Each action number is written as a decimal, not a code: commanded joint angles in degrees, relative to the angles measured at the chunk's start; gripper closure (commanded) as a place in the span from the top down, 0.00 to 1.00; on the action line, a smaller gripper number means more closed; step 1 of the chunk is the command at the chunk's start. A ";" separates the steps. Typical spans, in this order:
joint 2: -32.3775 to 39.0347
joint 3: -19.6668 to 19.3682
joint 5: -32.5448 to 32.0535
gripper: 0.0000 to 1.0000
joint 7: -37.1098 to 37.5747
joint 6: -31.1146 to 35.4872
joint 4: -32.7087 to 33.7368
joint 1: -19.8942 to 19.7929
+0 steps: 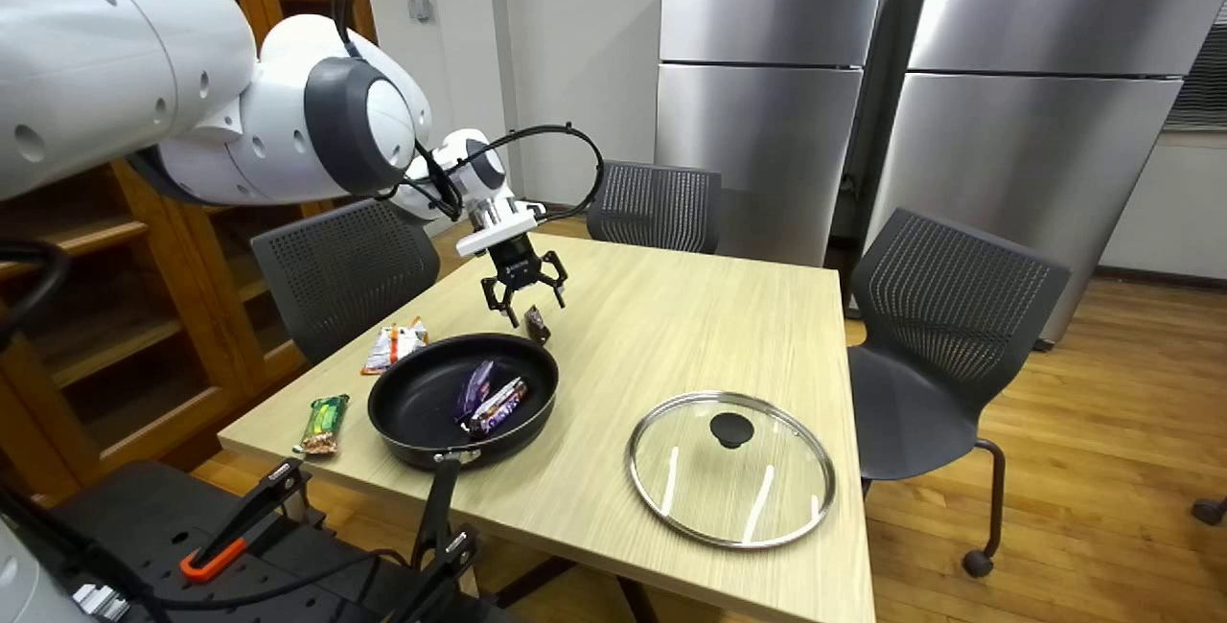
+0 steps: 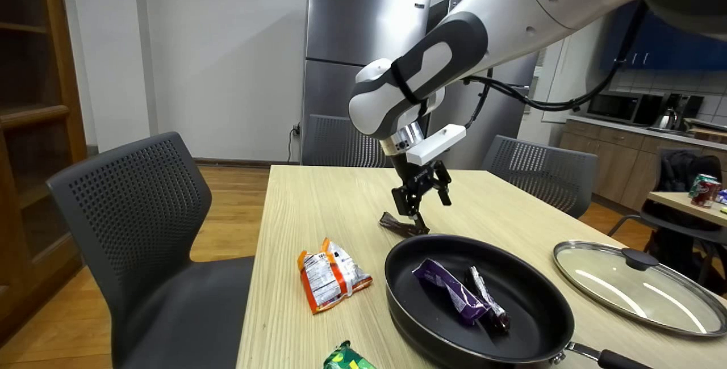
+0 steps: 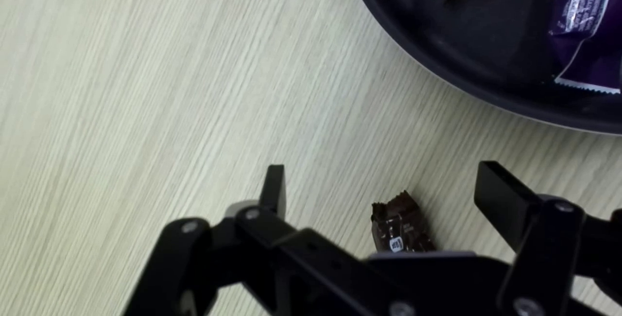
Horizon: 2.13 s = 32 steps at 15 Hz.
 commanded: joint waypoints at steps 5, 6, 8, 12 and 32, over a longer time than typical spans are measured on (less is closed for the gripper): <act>0.03 0.45 -0.21 1.00 0.19 3.47 -1.27 -0.55; 0.05 0.47 -0.20 1.00 0.31 4.69 -1.62 -0.70; 0.13 0.68 -0.07 1.00 -0.17 7.98 -2.42 -1.26; 0.19 0.68 -0.06 1.00 -1.01 12.95 -3.69 -2.06; 0.26 5.99 5.77 0.74 -10.76 18.67 -6.14 -6.38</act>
